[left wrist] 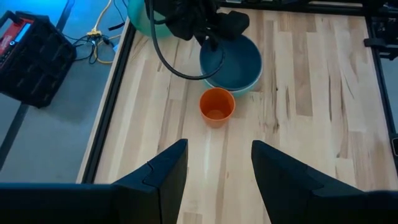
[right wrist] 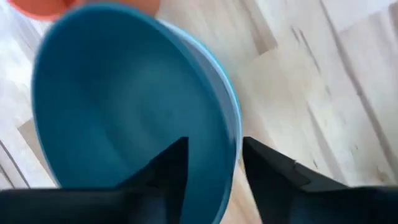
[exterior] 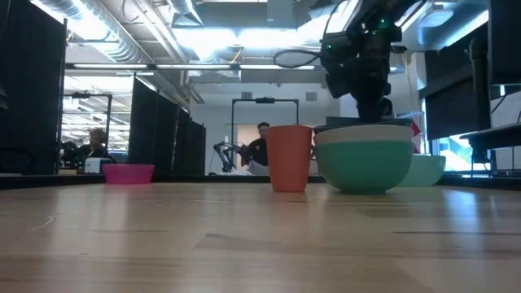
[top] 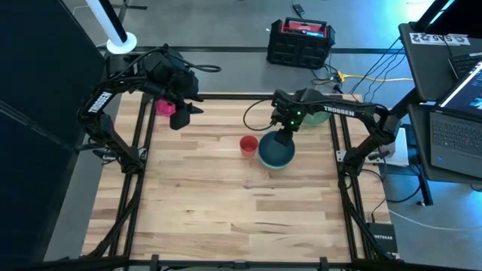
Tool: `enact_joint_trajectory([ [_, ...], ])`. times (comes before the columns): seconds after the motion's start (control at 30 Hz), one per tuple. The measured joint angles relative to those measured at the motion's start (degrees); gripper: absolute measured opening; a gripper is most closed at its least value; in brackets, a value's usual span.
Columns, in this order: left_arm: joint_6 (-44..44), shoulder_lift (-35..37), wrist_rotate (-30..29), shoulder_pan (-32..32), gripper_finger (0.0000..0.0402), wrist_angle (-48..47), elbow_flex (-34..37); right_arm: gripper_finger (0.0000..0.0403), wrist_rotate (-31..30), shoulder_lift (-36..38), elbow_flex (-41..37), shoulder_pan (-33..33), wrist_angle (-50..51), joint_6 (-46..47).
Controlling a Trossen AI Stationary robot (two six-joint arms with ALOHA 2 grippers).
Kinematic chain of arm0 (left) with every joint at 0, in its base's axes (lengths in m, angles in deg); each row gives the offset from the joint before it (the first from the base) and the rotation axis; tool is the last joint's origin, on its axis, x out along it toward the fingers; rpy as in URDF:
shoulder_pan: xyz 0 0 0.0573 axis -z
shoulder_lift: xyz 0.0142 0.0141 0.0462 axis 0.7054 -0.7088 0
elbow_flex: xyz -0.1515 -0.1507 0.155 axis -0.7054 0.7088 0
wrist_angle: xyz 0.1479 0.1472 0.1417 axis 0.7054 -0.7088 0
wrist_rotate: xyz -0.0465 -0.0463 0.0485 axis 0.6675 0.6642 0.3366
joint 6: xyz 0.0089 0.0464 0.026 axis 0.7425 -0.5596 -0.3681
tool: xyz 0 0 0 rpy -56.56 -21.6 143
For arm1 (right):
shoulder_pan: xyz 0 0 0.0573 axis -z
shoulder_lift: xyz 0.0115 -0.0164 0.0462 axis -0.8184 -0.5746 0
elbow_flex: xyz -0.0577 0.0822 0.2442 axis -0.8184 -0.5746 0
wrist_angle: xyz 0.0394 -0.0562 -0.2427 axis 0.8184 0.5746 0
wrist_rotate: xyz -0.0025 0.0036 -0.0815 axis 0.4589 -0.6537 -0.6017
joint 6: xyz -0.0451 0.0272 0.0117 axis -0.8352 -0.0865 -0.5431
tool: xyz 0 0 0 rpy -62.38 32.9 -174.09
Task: Nest bowls inside each other
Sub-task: Stack the blue bowl on top of the green bowl, then stack the pink bowl on top of the blue bowl
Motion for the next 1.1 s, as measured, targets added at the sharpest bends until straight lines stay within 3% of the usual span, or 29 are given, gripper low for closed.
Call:
enact_joint_trajectory([
  [0.57, -0.6, 0.29, 0.0, 0.17, 0.0162, 0.03, 3.08, 0.0182, -12.61, 8.09, 5.95, 4.62, 6.12, -4.74],
  [0.87, 0.14, 0.37, -1.86, -0.88, 0.0162, 0.25, 11.62, 0.0182, -10.71, 17.53, -2.02, 14.91, 4.84, -7.16],
  [1.1, 5.04, 0.34, -6.69, -12.22, 0.0162, 5.77, 25.13, 0.0182, -2.64, 19.3, -2.35, 15.13, 0.58, -9.38],
])
